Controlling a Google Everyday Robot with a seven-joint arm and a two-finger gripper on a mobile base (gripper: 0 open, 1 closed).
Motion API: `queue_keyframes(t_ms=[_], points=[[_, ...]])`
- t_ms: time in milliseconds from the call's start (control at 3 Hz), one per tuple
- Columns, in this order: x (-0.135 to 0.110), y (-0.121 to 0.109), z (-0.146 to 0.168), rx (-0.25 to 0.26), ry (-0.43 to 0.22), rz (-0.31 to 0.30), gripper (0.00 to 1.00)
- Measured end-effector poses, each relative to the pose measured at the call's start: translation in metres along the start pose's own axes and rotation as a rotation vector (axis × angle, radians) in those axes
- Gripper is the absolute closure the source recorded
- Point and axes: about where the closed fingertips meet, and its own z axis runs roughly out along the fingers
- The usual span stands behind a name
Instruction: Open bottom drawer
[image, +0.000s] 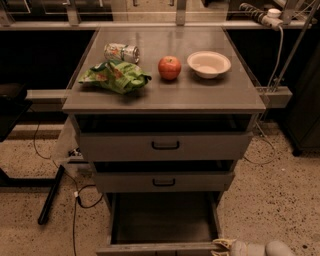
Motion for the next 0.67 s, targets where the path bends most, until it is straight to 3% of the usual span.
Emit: queue_keyframes(t_ms=[333,667], points=[[-0.0026,0.0102,-0.0023,-0.012,-0.006,0.004,1.00],[-0.0042,0.0097,-0.0035,-0.012,-0.006,0.004,0.81]])
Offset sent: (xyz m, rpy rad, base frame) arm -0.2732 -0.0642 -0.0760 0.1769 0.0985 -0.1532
